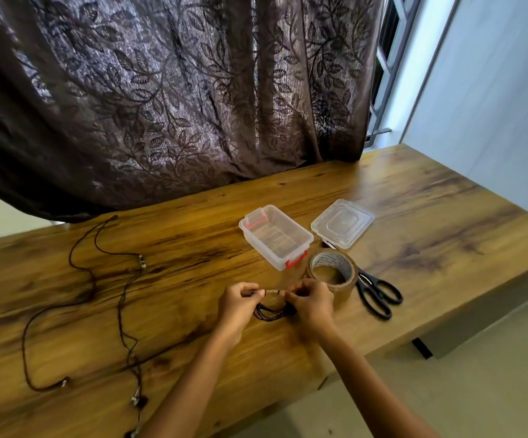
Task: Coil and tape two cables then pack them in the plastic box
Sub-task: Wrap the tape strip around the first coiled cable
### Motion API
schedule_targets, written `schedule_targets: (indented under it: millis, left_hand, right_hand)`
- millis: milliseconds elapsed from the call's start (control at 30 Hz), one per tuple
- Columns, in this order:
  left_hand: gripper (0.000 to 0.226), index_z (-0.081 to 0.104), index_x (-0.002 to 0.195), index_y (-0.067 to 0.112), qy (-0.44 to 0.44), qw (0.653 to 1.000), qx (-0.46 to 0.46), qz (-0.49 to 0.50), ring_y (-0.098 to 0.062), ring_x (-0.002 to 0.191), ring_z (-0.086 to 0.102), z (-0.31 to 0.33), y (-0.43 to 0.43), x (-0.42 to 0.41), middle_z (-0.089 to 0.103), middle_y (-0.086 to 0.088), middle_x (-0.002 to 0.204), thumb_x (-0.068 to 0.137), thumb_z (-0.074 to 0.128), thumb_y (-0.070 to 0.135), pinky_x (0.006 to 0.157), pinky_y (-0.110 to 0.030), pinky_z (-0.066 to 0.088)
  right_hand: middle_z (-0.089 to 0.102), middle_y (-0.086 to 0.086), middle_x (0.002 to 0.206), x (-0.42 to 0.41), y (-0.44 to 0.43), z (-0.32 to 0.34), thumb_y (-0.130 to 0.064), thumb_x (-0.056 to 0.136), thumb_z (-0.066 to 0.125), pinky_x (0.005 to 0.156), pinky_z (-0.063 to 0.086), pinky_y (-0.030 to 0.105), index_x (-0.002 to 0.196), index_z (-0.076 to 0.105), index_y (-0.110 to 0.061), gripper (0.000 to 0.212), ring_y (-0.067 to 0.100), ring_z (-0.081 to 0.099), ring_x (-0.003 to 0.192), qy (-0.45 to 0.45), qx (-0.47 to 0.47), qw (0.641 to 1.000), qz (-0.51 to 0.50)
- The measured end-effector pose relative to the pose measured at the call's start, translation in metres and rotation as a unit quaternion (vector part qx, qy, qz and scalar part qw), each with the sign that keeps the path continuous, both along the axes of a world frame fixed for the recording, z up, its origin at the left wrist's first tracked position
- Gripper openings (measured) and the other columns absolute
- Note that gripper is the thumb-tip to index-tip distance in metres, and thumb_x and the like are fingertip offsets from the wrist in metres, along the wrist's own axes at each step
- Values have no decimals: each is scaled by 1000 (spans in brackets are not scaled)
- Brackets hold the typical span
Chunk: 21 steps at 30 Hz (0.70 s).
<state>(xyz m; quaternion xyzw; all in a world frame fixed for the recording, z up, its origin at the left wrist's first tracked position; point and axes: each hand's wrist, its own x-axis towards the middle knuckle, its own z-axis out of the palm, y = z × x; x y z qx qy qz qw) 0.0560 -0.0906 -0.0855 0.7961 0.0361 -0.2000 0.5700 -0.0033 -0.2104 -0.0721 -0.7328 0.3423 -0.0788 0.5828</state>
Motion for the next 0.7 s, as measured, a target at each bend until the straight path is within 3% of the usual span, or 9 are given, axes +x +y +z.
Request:
schedule_targets:
  millis: [233, 300, 367, 533, 700]
  left_hand:
    - [12, 69, 95, 13, -90, 984, 151, 42, -17, 92, 62, -5, -11, -9, 69, -1, 100, 84, 64, 15, 68, -22, 40]
    - [11, 70, 93, 15, -114, 976, 183, 35, -18, 96, 62, -9, -10, -8, 69, 0, 102, 84, 65, 17, 71, -24, 44]
    - [10, 70, 91, 17, -136, 969, 205, 29, -19, 102, 58, -13, -9, -8, 65, -2, 106, 82, 67, 19, 79, -27, 45]
    - [14, 68, 96, 18, -150, 962, 224, 45, -23, 116, 45, -10, 0, -11, 57, -4, 114, 84, 63, 25, 93, -29, 33]
    - [10, 65, 93, 20, -162, 966, 186, 82, -20, 115, 46, 2, 28, -17, 54, -2, 118, 89, 57, 22, 86, -28, 37]
  right_hand:
    - [67, -8, 76, 3, 11, -13, -16, 80, 68, 72, 51, 28, 74, 67, -23, 9, 10, 62, 75, 31, -136, 990, 4]
    - [69, -5, 81, 3, 13, -16, -22, 81, 68, 69, 49, 26, 80, 70, -22, 3, 11, 62, 76, 37, -172, 984, 15]
    - [72, -3, 86, 2, 15, -18, -26, 84, 65, 69, 49, 27, 88, 72, -21, 9, 13, 63, 80, 40, -212, 976, 26]
    - [70, 1, 96, -2, 18, -19, -24, 89, 58, 77, 50, 35, 100, 69, -21, 17, 17, 58, 91, 18, -294, 953, 66]
    - [65, 4, 102, -4, 32, -4, -21, 89, 58, 80, 53, 40, 101, 67, -15, 16, 19, 60, 94, -43, -266, 958, 98]
